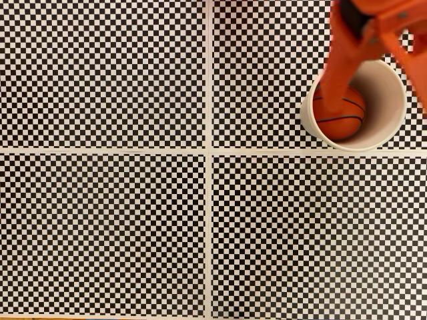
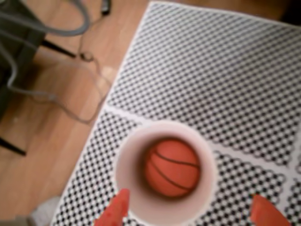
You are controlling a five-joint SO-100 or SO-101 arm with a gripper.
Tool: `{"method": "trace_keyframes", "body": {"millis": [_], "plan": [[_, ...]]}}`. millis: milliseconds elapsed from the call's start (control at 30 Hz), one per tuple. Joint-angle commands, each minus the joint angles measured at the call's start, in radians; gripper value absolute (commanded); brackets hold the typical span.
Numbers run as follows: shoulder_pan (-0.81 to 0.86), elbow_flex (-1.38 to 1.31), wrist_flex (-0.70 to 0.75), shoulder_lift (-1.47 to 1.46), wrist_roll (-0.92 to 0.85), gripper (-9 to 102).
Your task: Grasp basketball and place into cup.
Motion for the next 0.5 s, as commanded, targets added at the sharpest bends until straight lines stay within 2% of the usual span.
{"method": "trace_keyframes", "body": {"millis": [0,467], "plan": [[0.074,-0.011,0.015,0.083,-0.029,30],[0.468,0.284,0.044,0.68,-0.21,31]]}}
